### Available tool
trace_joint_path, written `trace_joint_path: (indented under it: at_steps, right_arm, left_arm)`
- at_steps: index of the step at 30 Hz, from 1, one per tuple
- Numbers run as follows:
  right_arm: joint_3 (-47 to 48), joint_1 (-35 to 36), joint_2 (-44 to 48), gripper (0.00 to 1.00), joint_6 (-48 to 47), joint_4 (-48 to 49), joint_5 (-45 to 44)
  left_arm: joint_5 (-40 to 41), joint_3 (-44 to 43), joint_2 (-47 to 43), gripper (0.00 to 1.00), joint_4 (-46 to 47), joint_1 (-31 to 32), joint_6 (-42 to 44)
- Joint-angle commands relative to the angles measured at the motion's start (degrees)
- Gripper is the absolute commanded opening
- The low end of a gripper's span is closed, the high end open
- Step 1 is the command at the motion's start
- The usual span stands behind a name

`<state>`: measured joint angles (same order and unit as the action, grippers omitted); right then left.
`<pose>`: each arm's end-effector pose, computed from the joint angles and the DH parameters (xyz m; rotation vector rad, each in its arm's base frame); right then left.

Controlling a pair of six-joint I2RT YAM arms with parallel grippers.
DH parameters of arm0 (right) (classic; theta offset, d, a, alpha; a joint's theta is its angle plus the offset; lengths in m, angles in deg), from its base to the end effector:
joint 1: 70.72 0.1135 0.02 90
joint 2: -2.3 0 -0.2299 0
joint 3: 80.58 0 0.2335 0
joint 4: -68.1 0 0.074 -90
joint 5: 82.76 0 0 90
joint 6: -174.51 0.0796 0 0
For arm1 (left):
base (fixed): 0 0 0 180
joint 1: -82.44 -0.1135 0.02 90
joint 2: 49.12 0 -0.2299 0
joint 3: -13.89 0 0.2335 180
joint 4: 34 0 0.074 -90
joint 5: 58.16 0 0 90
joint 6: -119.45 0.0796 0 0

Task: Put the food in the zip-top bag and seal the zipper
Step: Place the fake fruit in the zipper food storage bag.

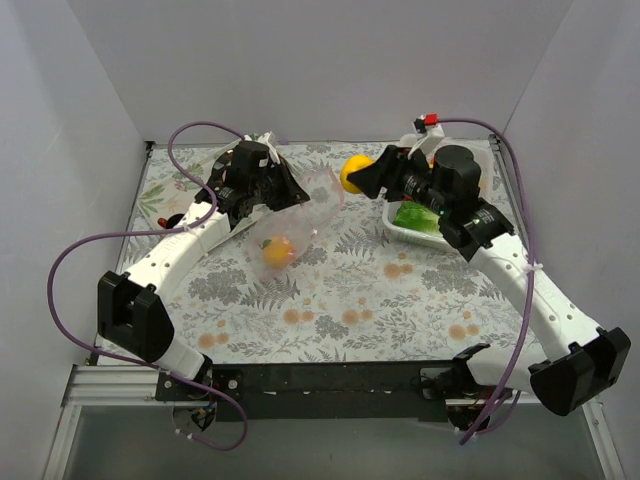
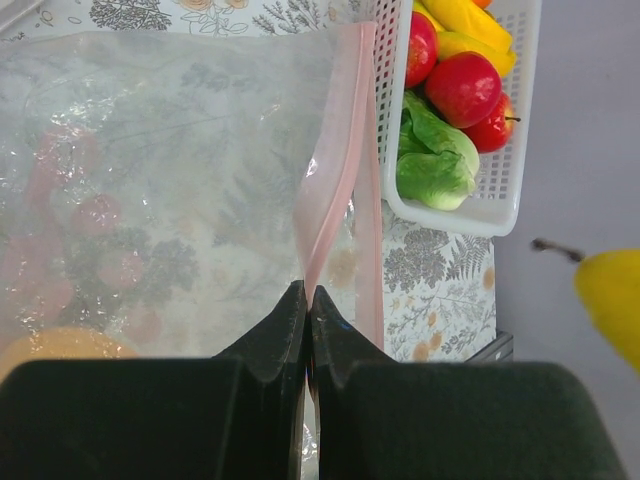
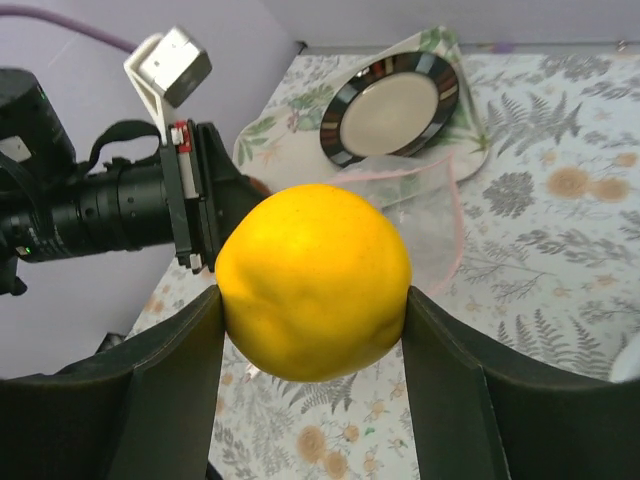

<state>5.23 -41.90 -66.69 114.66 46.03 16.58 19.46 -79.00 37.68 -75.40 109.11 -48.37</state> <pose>0.2680 0.1622 0.3817 -0.1094 1.7405 0.9046 0.3169 -0.1783 0.2801 -0.9388 2.2817 -1.1708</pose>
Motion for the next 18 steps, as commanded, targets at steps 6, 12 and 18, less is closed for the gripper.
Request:
trace_joint_path:
  at_steps: [6, 12, 18]
  right_arm:
    - [0.3, 6.2, -10.3, 0.17, 3.9, 5.5, 2.2]
    - [3.7, 6.8, -14.2, 0.81, 2.3, 5.2, 1.9]
    - [6.5, 7.0, -15.3, 0.92, 1.2, 2.7, 1.2]
  left_arm:
    - [-1.7, -2.6, -2.7, 0.0, 0.8, -0.2, -0.8]
    - [-2.8, -2.0, -4.5, 0.0, 0.9, -0.2, -0.8]
    - [-3.4, -1.9, -5.8, 0.0, 1.3, -0.2, -1.0]
